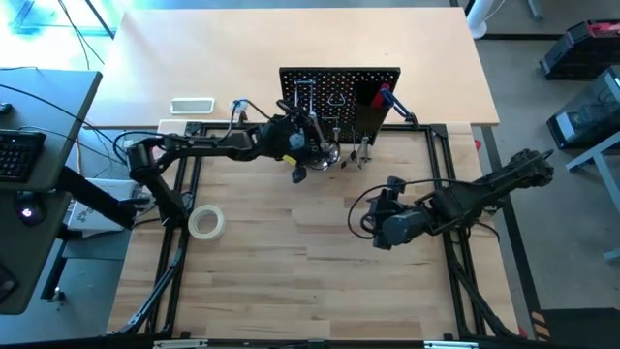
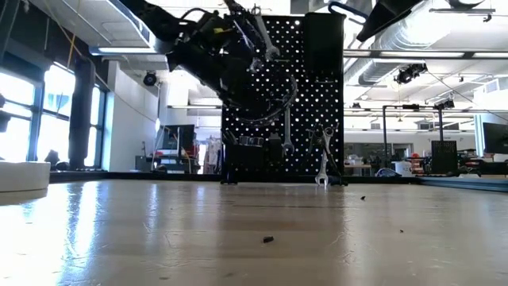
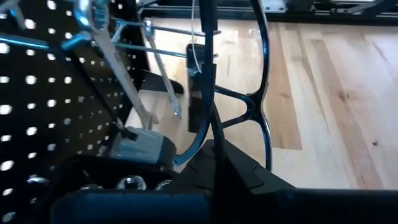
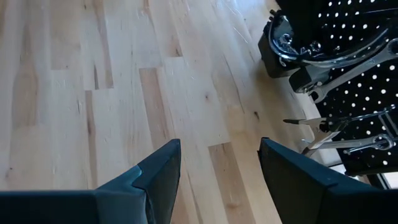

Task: Hang tools onto peg board
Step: Hang the safety goggles onto the black bin on the peg board

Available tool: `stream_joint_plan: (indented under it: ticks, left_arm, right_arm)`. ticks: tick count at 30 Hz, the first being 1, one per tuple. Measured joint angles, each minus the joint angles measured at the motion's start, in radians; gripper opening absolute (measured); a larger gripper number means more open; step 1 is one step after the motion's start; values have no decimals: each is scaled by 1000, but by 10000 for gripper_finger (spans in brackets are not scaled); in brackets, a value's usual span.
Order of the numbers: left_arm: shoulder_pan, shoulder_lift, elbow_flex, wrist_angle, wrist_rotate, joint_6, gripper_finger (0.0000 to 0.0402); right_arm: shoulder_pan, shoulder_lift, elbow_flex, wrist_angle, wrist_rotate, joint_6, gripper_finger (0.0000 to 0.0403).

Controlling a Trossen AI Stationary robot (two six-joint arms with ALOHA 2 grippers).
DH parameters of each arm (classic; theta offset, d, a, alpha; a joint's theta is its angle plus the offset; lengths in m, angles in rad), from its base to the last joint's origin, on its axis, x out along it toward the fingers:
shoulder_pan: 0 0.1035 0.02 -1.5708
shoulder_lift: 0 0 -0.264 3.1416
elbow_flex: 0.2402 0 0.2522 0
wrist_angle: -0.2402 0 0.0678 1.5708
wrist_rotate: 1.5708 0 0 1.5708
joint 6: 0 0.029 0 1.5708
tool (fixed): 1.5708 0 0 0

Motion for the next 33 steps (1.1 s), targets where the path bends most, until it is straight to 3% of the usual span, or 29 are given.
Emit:
stream_joint_plan:
  ticks: [8, 20, 33]
  left_arm:
    - [21, -40, 4, -40, -75, -10, 0]
    - [74, -45, 4, -25, -73, -123, 0]
    - [76, -47, 4, -77, -138, -208, 0]
  right_arm:
    - [23, 0, 0, -11, 14, 8, 213]
    - [28, 0, 0, -15, 27, 10, 213]
    - [28, 0, 0, -7, 27, 17, 213]
